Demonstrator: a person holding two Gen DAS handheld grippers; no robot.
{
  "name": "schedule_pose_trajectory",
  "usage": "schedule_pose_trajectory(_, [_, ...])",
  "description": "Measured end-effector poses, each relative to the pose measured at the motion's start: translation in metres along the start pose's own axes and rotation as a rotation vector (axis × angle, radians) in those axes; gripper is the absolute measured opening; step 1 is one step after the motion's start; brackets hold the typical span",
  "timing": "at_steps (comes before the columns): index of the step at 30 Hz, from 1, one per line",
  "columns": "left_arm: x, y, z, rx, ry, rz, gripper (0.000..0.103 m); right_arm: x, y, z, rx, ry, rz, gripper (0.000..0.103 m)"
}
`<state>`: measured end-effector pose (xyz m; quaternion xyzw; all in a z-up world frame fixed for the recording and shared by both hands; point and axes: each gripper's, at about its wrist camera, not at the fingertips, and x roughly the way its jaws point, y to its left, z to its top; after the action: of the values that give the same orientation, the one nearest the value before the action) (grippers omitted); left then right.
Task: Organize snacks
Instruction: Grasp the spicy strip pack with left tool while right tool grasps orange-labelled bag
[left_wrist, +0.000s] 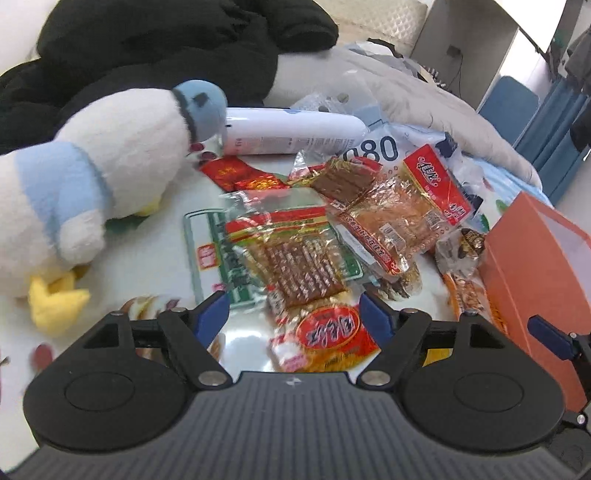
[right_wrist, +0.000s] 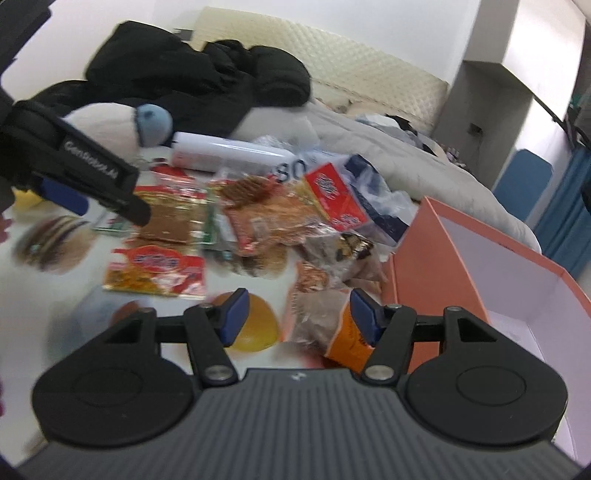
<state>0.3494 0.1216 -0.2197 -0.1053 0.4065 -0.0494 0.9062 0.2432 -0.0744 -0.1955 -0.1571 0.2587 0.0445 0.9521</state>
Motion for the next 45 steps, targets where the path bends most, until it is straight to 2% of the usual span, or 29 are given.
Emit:
schedule_pose_trajectory(6, [0.031, -0.012, 0.014, -0.014, 0.03, 0.061, 0.081, 0.025, -0.005, -0.001, 0.01, 0.028, 0.001, 0.063])
schedule_pose_trajectory(14, [0.065, -0.039, 0.017, 0.081, 0.085, 0.186, 0.081, 0.043, -0.004, -0.008, -0.004, 0.053, 0.001, 0.063])
schedule_pose_trajectory(16, [0.069, -0.042, 0.015, 0.097, 0.076, 0.204, 0.081, 0.048, -0.004, -0.01, -0.008, 0.065, -0.01, 0.062])
schedule_pose_trajectory(18, [0.069, -0.042, 0.014, 0.092, 0.071, 0.206, 0.079, 0.054, -0.005, -0.012, -0.003, 0.08, -0.011, 0.061])
schedule_pose_trajectory(23, [0.062, -0.04, 0.012, 0.082, 0.067, 0.209, 0.069, 0.055, -0.008, -0.015, -0.002, 0.08, -0.016, 0.049])
schedule_pose_trajectory(26, [0.058, -0.04, 0.008, 0.105, 0.068, 0.207, 0.068, 0.052, -0.009, -0.015, 0.006, 0.072, -0.013, 0.046])
schedule_pose_trajectory(37, [0.012, -0.028, -0.018, 0.033, 0.08, 0.158, 0.061, 0.026, -0.005, -0.021, 0.007, 0.049, 0.022, 0.041])
schedule_pose_trajectory(38, [0.007, -0.028, -0.022, 0.03, 0.079, 0.161, 0.037, 0.021, -0.004, -0.022, 0.002, 0.046, 0.028, 0.041])
schedule_pose_trajectory(39, [0.003, -0.027, -0.026, 0.028, 0.094, 0.163, 0.024, 0.017, -0.003, -0.023, -0.003, 0.042, 0.034, 0.041])
schedule_pose_trajectory(42, [-0.01, -0.024, -0.04, 0.008, 0.112, 0.136, 0.022, 0.003, 0.002, -0.027, -0.023, 0.037, 0.051, 0.04])
schedule_pose_trajectory(44, [-0.012, -0.027, -0.053, 0.034, 0.143, 0.139, 0.021, -0.005, 0.007, -0.03, -0.047, 0.031, 0.068, 0.04])
schedule_pose_trajectory(45, [-0.016, -0.029, -0.059, 0.049, 0.127, 0.145, 0.021, -0.009, 0.008, -0.031, -0.052, 0.028, 0.078, 0.04])
